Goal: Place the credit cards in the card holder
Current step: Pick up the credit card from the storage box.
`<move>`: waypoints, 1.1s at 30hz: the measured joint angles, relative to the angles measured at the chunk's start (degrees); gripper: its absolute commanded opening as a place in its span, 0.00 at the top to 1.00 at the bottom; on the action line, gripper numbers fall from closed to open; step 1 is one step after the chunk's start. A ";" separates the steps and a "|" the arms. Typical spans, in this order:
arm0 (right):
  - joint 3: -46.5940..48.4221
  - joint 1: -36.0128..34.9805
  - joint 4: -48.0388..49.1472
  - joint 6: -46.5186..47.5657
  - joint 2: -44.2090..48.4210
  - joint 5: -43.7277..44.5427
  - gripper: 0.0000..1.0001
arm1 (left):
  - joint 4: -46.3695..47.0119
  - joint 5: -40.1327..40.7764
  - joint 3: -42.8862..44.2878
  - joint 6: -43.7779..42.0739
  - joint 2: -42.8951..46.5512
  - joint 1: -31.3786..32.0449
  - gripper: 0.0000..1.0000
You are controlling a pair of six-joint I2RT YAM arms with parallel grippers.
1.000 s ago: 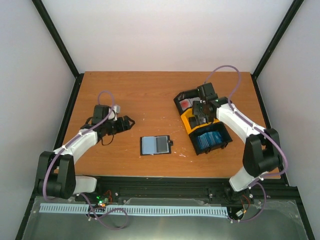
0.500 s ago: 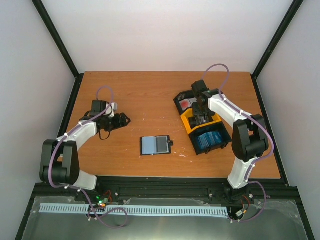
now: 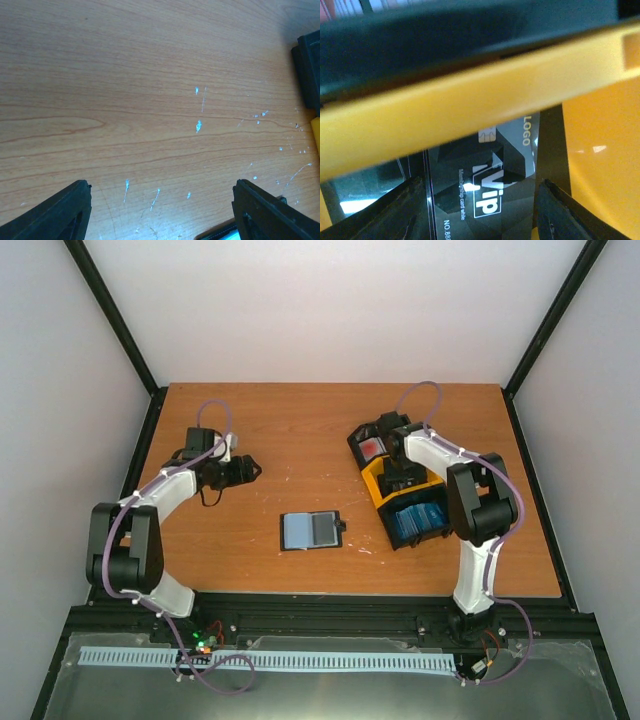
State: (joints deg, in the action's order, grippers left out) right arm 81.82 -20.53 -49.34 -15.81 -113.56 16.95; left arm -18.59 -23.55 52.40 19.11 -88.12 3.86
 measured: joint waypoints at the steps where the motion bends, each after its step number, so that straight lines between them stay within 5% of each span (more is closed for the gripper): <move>1: 0.39 0.00 -0.13 -0.02 -0.33 0.13 0.40 | -0.13 0.00 0.17 -0.17 -0.26 0.00 0.22; 9: 1.38 0.66 -0.17 -0.02 -0.74 -0.70 0.43 | -0.94 -0.02 0.70 -0.74 -1.44 0.00 0.22; 20: 1.36 4.70 1.11 1.66 -0.79 -6.80 0.32 | -1.05 -0.22 0.72 -0.90 -1.57 0.00 0.22; 33: 1.31 4.81 1.51 2.23 -1.09 -10.60 0.45 | -1.62 -0.28 0.72 -1.29 -1.57 0.00 0.22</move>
State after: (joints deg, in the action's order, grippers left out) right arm 83.13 -15.73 -47.83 -13.58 -114.65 6.35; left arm -20.21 -23.83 53.12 17.82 -89.69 3.86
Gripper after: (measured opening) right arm 0.579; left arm 0.777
